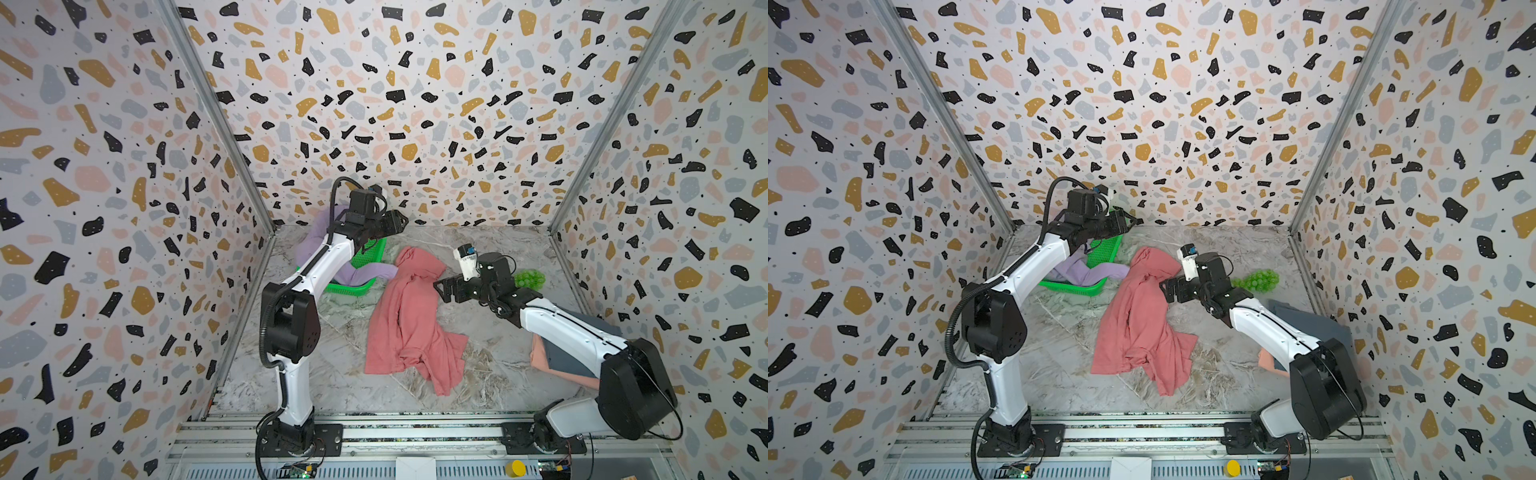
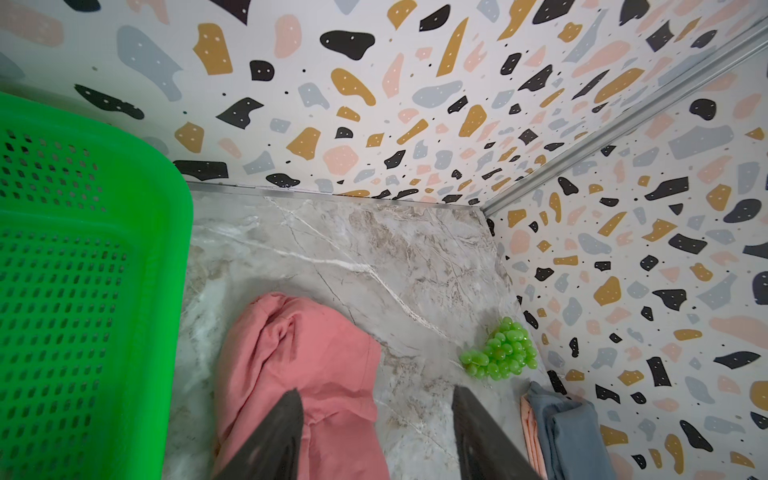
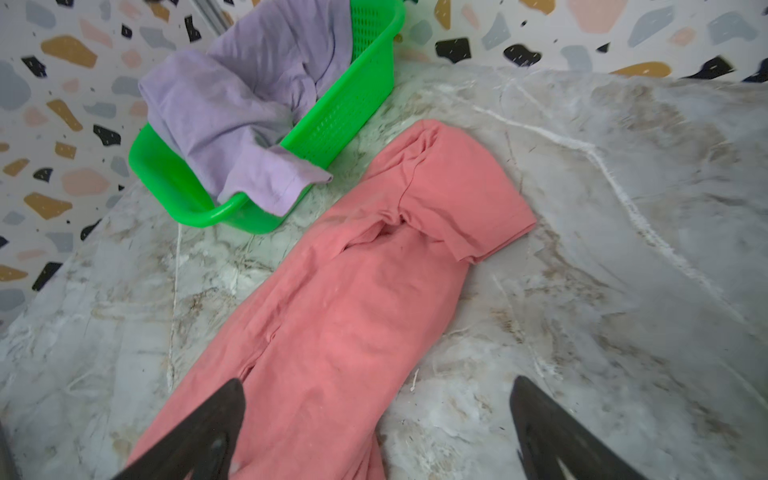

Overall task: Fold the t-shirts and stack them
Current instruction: 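Grasp the pink t-shirt edges with both grippers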

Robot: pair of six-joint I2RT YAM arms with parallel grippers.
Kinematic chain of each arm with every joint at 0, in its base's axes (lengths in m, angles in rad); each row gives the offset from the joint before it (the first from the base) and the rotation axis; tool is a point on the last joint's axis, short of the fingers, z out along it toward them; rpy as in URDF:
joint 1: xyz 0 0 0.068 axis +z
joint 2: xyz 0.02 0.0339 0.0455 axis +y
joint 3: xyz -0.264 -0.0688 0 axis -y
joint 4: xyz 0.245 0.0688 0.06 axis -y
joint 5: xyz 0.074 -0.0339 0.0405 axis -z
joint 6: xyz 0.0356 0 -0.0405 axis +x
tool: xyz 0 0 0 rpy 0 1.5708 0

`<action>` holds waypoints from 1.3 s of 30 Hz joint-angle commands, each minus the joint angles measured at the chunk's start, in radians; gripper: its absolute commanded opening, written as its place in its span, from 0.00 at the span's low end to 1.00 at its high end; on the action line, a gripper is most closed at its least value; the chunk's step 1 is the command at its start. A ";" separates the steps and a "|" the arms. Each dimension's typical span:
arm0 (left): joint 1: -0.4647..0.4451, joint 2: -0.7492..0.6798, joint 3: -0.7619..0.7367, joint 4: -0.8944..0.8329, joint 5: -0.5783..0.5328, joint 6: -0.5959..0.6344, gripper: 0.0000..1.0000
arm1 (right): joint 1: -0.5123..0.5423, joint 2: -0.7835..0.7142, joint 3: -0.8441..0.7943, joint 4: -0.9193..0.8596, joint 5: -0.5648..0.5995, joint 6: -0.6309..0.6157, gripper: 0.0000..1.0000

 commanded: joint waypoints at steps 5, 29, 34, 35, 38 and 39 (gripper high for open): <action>-0.047 0.243 0.114 -0.044 -0.050 -0.069 0.56 | 0.089 0.149 0.073 0.020 0.026 0.002 0.99; 0.051 0.102 -0.147 -0.038 -0.082 0.167 0.50 | 0.093 0.180 0.070 -0.087 0.123 0.091 0.97; -0.010 0.036 -0.264 -0.047 0.015 0.209 0.48 | 0.091 0.115 -0.002 -0.096 0.039 0.125 0.97; -0.019 0.024 -0.293 -0.037 0.017 0.213 0.49 | 0.096 0.097 -0.030 -0.084 0.027 0.135 0.97; -0.033 0.031 -0.345 -0.015 0.026 0.199 0.47 | 0.110 0.074 -0.091 -0.030 0.008 0.176 0.95; -0.039 0.042 -0.356 -0.015 0.029 0.196 0.44 | 0.116 0.084 -0.096 -0.012 0.001 0.192 0.94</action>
